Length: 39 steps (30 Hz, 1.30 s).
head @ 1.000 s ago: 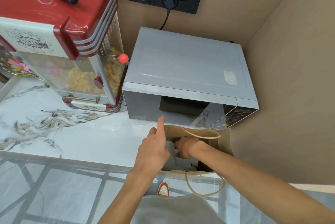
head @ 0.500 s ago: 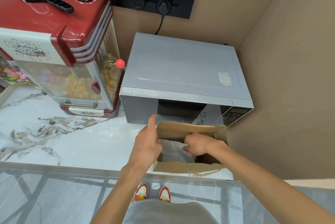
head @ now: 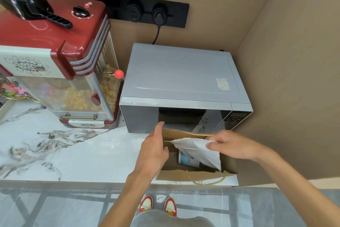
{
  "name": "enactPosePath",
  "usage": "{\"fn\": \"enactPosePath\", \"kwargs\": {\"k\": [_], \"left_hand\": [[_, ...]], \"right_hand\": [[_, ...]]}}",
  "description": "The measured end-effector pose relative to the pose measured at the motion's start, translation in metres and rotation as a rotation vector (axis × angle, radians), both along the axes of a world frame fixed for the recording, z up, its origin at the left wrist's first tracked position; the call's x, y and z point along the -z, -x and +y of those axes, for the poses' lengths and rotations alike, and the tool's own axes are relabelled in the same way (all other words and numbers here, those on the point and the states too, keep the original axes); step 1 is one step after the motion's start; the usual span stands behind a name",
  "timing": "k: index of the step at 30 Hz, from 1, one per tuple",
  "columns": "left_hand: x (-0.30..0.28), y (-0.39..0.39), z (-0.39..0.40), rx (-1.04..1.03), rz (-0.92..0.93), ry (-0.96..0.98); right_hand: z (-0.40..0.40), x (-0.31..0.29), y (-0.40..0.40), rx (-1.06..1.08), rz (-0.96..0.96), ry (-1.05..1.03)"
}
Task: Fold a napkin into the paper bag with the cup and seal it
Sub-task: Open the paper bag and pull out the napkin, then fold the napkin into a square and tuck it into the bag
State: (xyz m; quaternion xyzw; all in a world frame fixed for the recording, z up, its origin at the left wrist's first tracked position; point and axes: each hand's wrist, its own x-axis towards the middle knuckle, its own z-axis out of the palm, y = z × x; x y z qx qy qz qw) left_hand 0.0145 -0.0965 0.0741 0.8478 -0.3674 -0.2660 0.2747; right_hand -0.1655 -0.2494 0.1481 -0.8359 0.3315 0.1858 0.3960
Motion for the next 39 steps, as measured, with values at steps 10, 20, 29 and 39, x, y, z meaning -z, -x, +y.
{"fn": "enactPosePath", "kwargs": {"k": [10, 20, 29, 39], "left_hand": [[-0.009, -0.010, -0.002, 0.032, -0.001, 0.123], [-0.031, -0.016, -0.004, 0.116, -0.052, 0.234], [-0.123, -0.017, -0.010, 0.071, 1.191, 0.570], [-0.161, -0.018, -0.018, 0.086, 0.716, 0.705]], "right_hand": [[-0.014, -0.068, 0.030, 0.650, -0.459, -0.373], [-0.013, -0.096, 0.029, 0.712, -0.855, -0.650], [-0.005, -0.113, 0.025, 0.755, -0.978, -0.752], [0.006, -0.122, 0.032, 0.775, -1.085, -0.659]]}}
